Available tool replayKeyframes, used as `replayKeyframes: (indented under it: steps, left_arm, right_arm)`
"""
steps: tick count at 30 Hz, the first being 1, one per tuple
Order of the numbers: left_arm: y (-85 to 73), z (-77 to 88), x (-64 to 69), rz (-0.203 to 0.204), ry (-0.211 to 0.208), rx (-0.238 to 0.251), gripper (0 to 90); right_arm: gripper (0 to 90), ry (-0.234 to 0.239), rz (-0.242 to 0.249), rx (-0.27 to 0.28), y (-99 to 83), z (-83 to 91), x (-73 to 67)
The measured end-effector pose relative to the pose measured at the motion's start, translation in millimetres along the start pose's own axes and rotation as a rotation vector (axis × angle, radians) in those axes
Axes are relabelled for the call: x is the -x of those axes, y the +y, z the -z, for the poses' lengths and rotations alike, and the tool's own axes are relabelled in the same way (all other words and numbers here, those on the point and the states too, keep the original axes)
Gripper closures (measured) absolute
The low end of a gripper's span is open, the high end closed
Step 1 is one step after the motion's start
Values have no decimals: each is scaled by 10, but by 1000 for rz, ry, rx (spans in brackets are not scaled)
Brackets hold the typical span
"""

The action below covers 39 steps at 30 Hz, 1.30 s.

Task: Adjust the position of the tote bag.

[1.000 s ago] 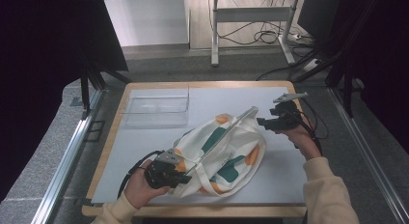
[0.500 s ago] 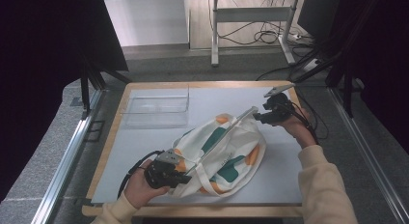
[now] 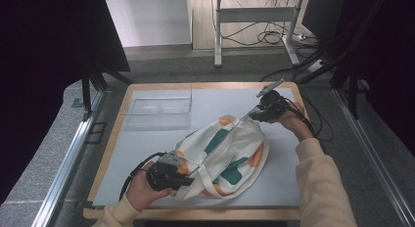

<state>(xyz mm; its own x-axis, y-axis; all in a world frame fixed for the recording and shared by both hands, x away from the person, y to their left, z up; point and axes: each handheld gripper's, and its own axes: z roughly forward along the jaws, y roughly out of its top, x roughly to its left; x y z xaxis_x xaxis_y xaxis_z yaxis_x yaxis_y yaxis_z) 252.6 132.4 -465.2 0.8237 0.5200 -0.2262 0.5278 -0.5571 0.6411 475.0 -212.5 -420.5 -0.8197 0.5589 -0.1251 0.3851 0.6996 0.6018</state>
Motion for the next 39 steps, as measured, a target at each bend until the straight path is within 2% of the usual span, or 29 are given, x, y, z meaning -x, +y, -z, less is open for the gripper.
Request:
replayKeyframes:
  steps: [1,2,4,6,11,20,27,32,34,39]
  left_arm:
    - [0,0,0,0,0,0,840]
    - [-1,1,-1,2,-1,0,840]
    - [-4,1,-5,2,-2,2,839]
    - [-4,2,-8,2,-1,-2,838]
    - [-2,3,-1,2,3,3,839]
    - [-2,8,2,-7,9,1,845]
    - [4,43,-18,-10,11,2,849]
    - [16,88,-45,-24,28,-3,853]
    - [20,105,-65,-10,38,10,854]
    - [41,201,-139,-8,62,23,856]
  right_arm:
    - [530,0,0,0,0,0,0]
    - [590,1,20,2,11,-15,-8]
    - [610,-5,22,1,14,-19,-11]
    - [671,-13,26,-2,17,-24,-14]
    - [764,-5,26,-1,-24,-10,1]
    - [791,-5,25,9,-46,76,-7]
    - [794,-28,25,28,-46,210,-51]
    - [794,-34,21,31,-68,315,-67]
    - [794,-38,22,33,-75,336,-68]
    - [798,-52,20,58,-93,489,-98]
